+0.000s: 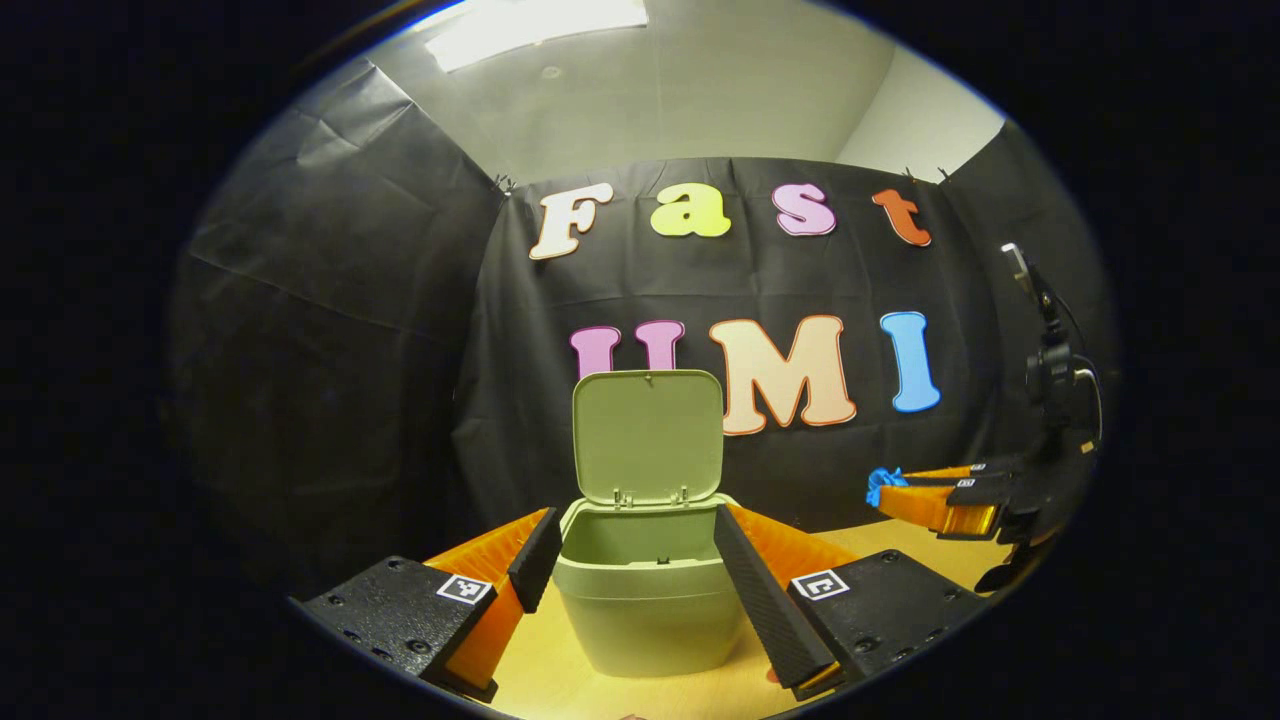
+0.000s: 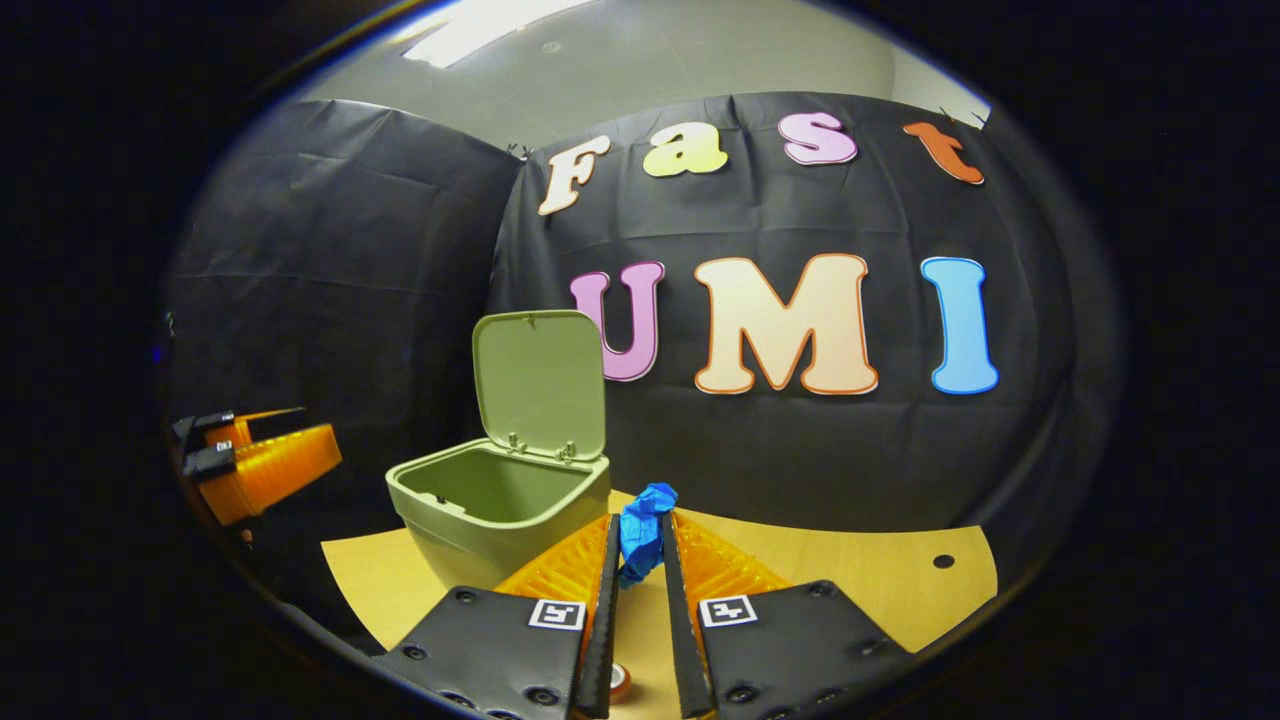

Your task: Press the lid of the desktop garbage bin to open it, pick up the crumpled paper on the desktop and throw it into the bin, then pick up the pop can on the desktop and drop it into the bin, and finally close the garbage bin lid.

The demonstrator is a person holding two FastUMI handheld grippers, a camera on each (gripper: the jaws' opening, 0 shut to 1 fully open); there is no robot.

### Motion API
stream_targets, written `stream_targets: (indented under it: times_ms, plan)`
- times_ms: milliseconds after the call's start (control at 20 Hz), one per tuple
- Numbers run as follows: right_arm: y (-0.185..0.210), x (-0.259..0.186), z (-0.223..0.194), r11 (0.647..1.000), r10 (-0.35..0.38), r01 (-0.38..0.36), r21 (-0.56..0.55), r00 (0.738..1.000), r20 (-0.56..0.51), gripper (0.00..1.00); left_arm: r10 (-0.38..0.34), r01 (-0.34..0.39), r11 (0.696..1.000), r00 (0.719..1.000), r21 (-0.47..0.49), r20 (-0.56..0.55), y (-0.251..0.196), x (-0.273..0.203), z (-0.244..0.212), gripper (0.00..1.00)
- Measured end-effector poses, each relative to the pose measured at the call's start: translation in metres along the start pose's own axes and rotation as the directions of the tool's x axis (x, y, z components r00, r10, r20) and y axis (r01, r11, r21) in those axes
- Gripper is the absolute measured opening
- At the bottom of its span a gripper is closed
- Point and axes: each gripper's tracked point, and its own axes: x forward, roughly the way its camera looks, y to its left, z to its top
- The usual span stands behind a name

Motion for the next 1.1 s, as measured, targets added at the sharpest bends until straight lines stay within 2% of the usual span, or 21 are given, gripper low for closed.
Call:
stream_targets:
  times_ms: [350,450,800,900,1050,1100]
  plan:
    - [0.05,0.027,0.02,0.998,0.062,-0.064,0.025,0.996,0.064,0.24,-0.003,0.003,1.0,0.999,-0.005,-0.045,0.021,0.005,-0.021,0.93]
    - [0.064,0.036,0.014,0.996,0.078,-0.08,0.027,0.995,0.055,0.27,-0.007,0.006,1.0,0.998,-0.008,-0.056,0.028,0.007,-0.027,0.93]
    - [0.098,0.067,-0.023,0.994,0.107,-0.107,0.009,0.994,-0.023,0.25,-0.038,0.037,0.999,0.995,-0.02,-0.095,0.042,0.014,-0.047,0.93]
    - [0.107,0.073,-0.032,0.992,0.127,-0.127,0.009,0.991,-0.038,0.36,-0.043,0.041,0.999,0.994,-0.026,-0.099,0.045,0.015,-0.05,0.94]
    - [0.103,0.072,-0.02,0.993,0.115,-0.115,-0.006,0.993,0.008,0.96,-0.057,0.054,0.998,0.992,-0.035,-0.11,0.039,0.017,-0.054,0.93]
    - [0.1,0.069,-0.012,0.994,0.107,-0.106,-0.015,0.994,0.036,0.96,-0.062,0.058,0.998,0.992,-0.039,-0.107,0.036,0.018,-0.053,0.93]
